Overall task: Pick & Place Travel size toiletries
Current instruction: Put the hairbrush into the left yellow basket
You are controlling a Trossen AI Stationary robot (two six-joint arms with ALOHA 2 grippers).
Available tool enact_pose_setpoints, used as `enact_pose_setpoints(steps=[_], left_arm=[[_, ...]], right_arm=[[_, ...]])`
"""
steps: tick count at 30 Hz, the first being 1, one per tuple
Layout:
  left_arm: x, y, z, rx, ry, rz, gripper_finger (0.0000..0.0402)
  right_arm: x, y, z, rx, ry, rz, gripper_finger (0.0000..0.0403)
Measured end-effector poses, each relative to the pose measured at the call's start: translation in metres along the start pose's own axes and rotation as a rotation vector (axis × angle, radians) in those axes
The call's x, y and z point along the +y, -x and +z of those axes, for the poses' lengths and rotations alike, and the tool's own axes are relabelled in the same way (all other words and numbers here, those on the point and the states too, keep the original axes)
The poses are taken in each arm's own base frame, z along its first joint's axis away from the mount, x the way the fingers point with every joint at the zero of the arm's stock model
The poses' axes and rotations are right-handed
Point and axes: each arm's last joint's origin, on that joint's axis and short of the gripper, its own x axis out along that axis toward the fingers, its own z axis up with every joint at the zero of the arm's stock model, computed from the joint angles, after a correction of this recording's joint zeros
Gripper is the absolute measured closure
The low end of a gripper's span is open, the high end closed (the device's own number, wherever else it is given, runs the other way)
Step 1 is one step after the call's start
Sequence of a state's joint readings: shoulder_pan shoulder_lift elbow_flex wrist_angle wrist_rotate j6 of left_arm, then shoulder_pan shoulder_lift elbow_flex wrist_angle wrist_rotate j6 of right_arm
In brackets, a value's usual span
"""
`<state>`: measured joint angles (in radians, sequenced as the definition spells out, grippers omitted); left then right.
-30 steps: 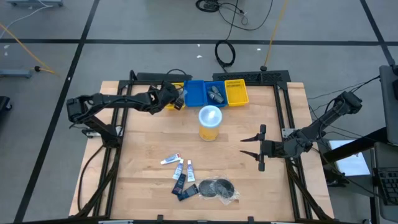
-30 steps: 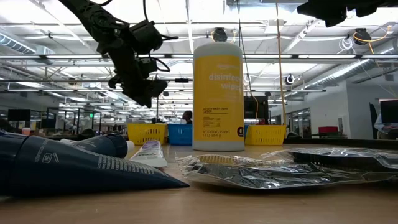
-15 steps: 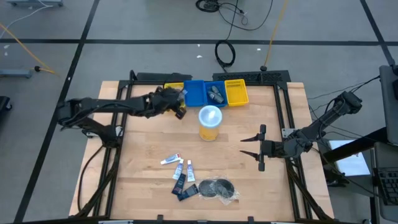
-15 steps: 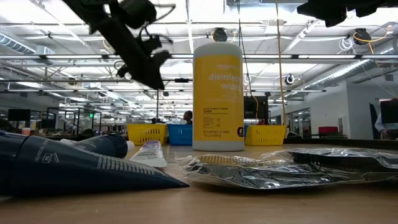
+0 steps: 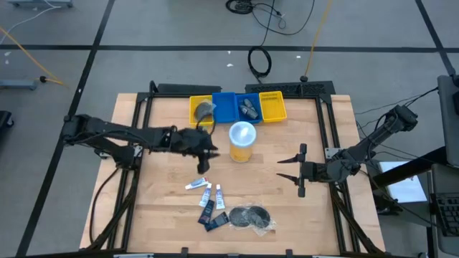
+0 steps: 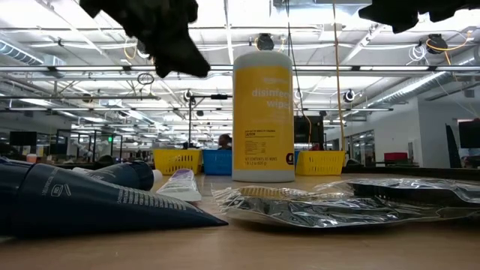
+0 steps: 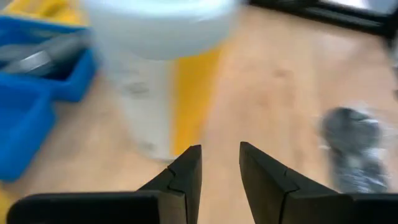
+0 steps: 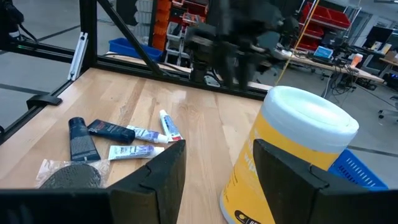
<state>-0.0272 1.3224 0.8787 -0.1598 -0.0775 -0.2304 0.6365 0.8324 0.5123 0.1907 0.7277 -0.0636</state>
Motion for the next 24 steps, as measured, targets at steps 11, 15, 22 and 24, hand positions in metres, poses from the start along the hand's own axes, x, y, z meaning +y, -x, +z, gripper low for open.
enact_pose_setpoints(steps=[11,15,22,24], left_arm=[[-0.07,-0.005,-0.002,-0.188,-0.125,-0.226,0.0293],[-0.083,-0.017,-0.007,-0.207,-0.136,-0.26,0.0293],[-0.097,-0.046,-0.023,-0.199,-0.106,-0.309,0.0293],[-0.1,-0.054,-0.028,-0.197,-0.103,-0.332,0.0293]], right_arm=[[0.023,-0.018,-0.019,0.112,-0.003,0.183,0.0222],[0.033,-0.026,-0.029,0.164,-0.027,0.248,0.0222],[0.047,-0.033,-0.043,0.27,-0.145,0.36,0.0222],[0.051,-0.034,-0.047,0.292,-0.163,0.375,0.0222]])
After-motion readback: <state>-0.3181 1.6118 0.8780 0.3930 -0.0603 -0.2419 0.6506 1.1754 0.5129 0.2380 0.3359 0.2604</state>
